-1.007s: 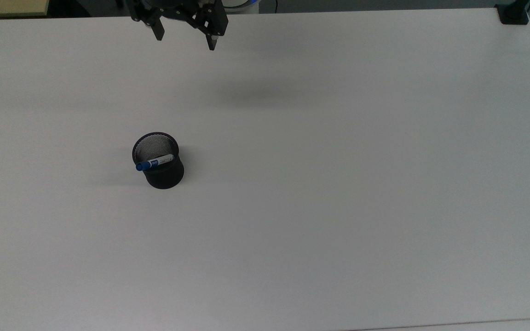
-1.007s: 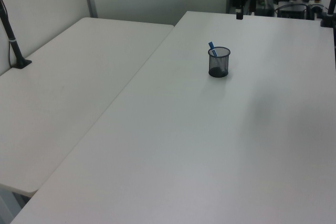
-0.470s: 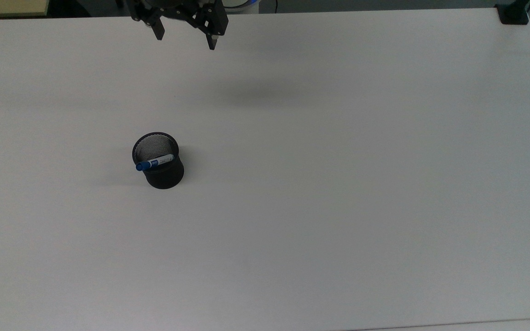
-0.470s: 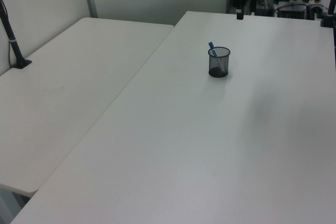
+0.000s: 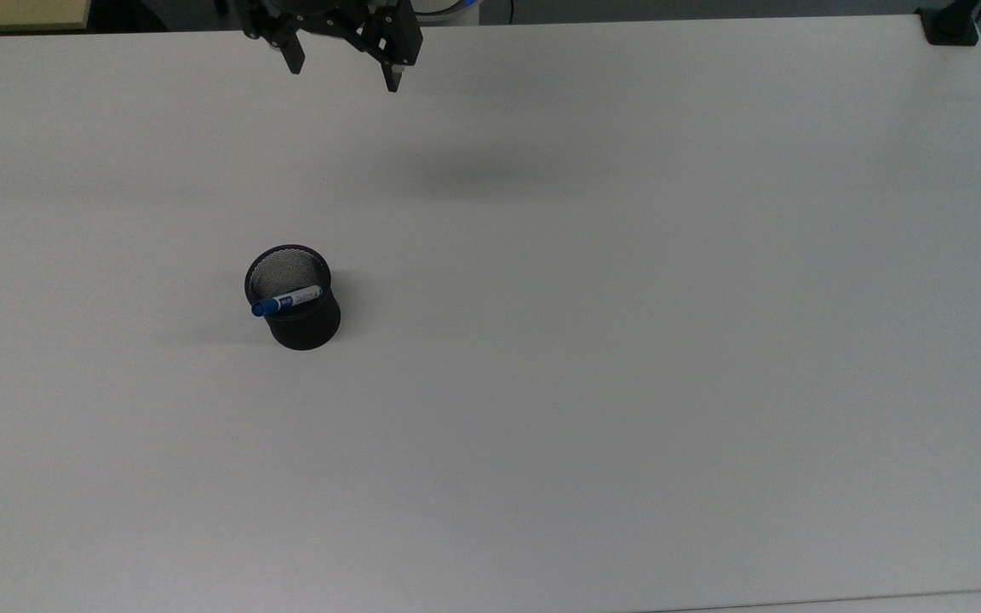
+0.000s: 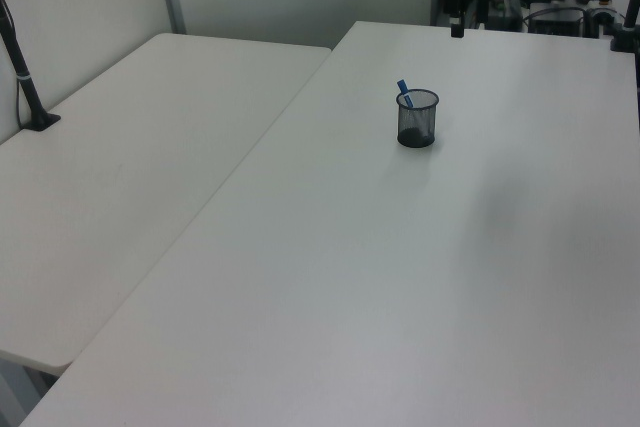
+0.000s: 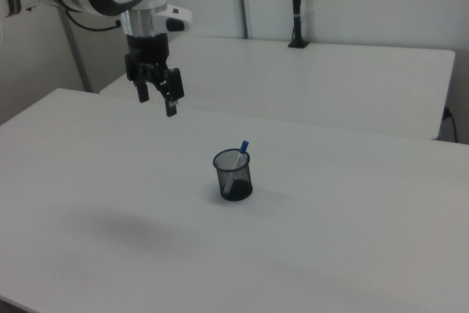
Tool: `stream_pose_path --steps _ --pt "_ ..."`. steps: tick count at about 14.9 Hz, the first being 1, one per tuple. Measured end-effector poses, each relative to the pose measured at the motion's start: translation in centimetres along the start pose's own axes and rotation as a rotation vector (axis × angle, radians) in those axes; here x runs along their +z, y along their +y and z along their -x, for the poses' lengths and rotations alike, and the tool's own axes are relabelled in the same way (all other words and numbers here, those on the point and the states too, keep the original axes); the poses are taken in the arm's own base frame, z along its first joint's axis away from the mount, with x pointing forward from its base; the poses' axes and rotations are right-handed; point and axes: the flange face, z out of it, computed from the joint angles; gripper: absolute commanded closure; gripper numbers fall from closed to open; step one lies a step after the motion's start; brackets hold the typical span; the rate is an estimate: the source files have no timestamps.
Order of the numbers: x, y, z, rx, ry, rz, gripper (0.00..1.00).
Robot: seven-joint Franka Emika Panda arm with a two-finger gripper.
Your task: Remove the marker
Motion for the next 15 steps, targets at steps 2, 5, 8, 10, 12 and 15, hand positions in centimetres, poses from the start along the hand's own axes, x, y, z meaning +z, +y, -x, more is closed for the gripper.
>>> stream_pose_path --steps 2,5,8,10,12,15 --pt "0.0 0.0 0.0 0.000 -0.001 0.000 0.00" --pt "0.0 0.0 0.0 -0.002 -0.001 0.000 0.00" --pt "0.0 0.0 0.0 -0.003 -0.001 0.000 0.00" --pt "0.0 0.1 0.0 -0.006 -0.001 0.000 0.00" --pt "0.0 0.1 0.0 -0.007 -0.001 0.000 0.00" --pt "-0.2 1.0 -0.2 0.005 0.010 0.013 0.00"
